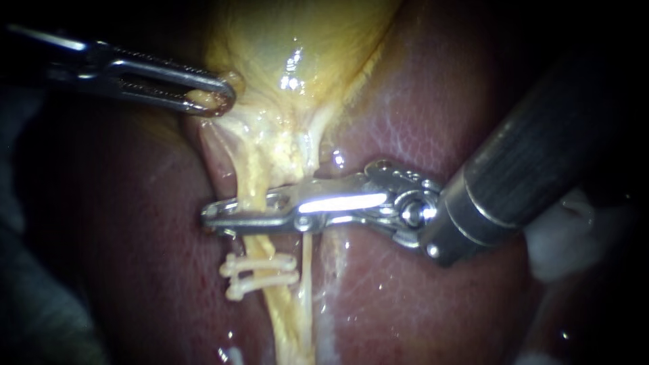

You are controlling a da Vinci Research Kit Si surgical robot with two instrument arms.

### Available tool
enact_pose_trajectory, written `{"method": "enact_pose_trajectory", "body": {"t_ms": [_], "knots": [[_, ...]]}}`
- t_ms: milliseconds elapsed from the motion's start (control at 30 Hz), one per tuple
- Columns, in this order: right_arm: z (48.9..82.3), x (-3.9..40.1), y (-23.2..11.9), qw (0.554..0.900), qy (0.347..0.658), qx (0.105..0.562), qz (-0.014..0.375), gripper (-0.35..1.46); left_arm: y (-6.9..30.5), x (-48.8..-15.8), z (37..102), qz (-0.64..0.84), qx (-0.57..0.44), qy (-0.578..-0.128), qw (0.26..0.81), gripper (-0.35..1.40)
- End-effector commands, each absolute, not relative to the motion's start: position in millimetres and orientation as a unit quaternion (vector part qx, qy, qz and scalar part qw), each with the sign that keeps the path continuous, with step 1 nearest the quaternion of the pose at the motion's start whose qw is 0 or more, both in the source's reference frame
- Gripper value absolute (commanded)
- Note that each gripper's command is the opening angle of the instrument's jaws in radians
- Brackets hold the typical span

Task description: Going back third clip left tube

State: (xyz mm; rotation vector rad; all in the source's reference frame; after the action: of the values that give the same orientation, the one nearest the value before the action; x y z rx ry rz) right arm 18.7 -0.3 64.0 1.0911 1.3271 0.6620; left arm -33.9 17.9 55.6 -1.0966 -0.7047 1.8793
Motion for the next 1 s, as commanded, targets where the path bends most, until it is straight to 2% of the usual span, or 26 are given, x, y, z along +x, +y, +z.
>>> {"method": "enact_pose_trajectory", "body": {"t_ms": [33,100,233,533,1000], "knots": [[64.1,18.8,-0.4,0.602,0.577,0.472,0.286,-0.15,17.9,-33.9,55.6,0.748,-0.436,-0.281,0.414,-0.35],[64.5,19.2,-0.5,0.602,0.578,0.471,0.285,0.15,17.9,-33.9,55.6,0.748,-0.436,-0.281,0.414,-0.35],[65.7,20.1,-1.1,0.605,0.578,0.468,0.284,0.39,17.9,-33.9,55.6,0.748,-0.436,-0.281,0.414,-0.35],[68.3,20.1,-1.5,0.611,0.577,0.457,0.292,0.46,17.9,-33.9,55.6,0.748,-0.436,-0.281,0.414,-0.35],[68.1,17.2,-1.6,0.642,0.557,0.446,0.279,0.45,17.9,-33.6,55.6,0.748,-0.437,-0.281,0.414,-0.35]]}}
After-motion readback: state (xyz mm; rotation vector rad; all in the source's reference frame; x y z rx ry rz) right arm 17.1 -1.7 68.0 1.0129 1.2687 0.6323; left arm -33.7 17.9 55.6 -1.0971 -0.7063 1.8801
